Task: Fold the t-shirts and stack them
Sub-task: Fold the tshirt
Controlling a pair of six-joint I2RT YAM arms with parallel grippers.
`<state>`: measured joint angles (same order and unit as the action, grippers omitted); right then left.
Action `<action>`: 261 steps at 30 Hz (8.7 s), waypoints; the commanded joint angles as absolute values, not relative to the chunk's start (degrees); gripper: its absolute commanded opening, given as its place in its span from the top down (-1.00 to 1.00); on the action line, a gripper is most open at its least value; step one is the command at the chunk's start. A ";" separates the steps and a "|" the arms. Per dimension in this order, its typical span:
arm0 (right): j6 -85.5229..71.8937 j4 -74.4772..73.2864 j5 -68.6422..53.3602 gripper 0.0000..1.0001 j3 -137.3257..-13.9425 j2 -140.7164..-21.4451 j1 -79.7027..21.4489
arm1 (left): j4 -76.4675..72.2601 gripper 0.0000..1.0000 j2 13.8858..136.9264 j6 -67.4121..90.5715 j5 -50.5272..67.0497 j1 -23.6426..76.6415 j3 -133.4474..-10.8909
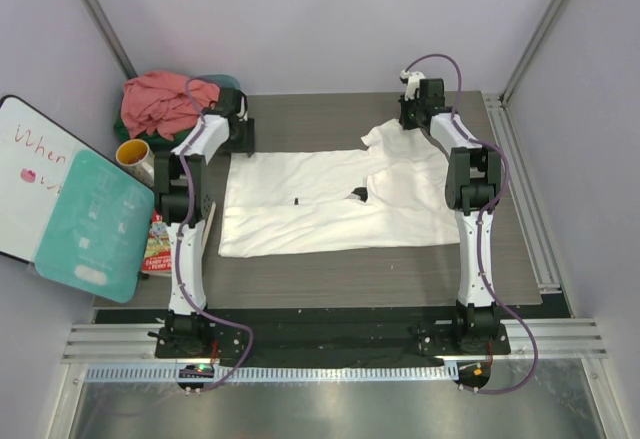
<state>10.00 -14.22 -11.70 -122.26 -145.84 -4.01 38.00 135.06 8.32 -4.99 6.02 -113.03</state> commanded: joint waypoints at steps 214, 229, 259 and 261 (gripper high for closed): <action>71.11 -54.59 -14.76 0.98 -75.04 -92.01 -3.43 | 44.65 -0.40 104.41 -46.23 4.30 3.52 -82.88; 56.87 -34.74 -16.53 0.98 -79.54 -107.22 -2.72 | 45.26 0.94 106.79 -44.38 7.65 3.60 -85.96; 44.39 -8.23 0.73 0.41 -87.36 -111.28 1.32 | 39.29 -0.26 104.33 -40.60 10.54 9.13 -84.38; 42.55 -11.41 -2.63 0.38 -87.97 -107.59 1.23 | 39.64 -0.35 103.89 -40.95 12.30 10.36 -84.20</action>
<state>48.60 -9.28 2.20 -84.33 -117.62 1.30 41.30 106.83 -41.04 7.86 8.27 -83.99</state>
